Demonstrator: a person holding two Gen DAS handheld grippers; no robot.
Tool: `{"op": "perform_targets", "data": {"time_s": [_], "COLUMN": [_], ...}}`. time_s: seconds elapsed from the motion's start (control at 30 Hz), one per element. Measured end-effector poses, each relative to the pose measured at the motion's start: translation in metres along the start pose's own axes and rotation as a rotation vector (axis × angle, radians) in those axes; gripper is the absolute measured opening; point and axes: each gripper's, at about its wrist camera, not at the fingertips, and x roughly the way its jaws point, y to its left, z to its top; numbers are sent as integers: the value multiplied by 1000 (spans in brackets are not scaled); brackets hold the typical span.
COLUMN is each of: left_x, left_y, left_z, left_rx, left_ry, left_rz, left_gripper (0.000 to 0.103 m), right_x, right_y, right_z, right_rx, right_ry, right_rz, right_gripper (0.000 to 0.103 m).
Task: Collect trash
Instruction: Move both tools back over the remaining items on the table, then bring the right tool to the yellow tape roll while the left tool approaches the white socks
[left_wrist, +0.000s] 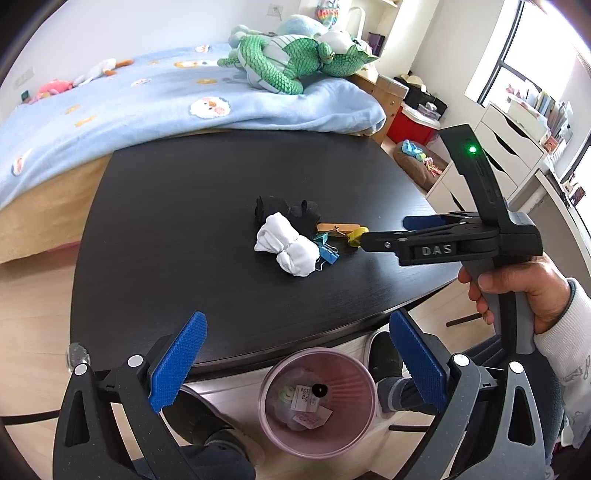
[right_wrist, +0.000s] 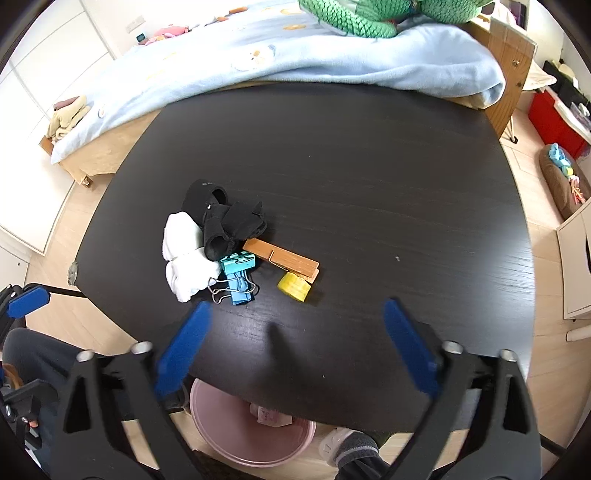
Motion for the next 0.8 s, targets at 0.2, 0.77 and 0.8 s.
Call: {"op": "perform_targets", "data": {"time_s": [0.2, 0.77, 0.8], "left_x": [7, 16, 16], "left_y": [4, 7, 6], "left_z": [2, 0, 0], "left_rx": [-6, -16, -16], "left_ry": [11, 28, 29], "left_rz": [-1, -6, -6], "left_gripper": [95, 95, 95], "right_x": [14, 29, 29], "right_y": [-1, -4, -5], "right_z": [4, 5, 5], "right_rx": [9, 27, 29], "right_ry": [23, 47, 47], "right_rz": [15, 42, 41], "right_gripper": [66, 36, 36]}}
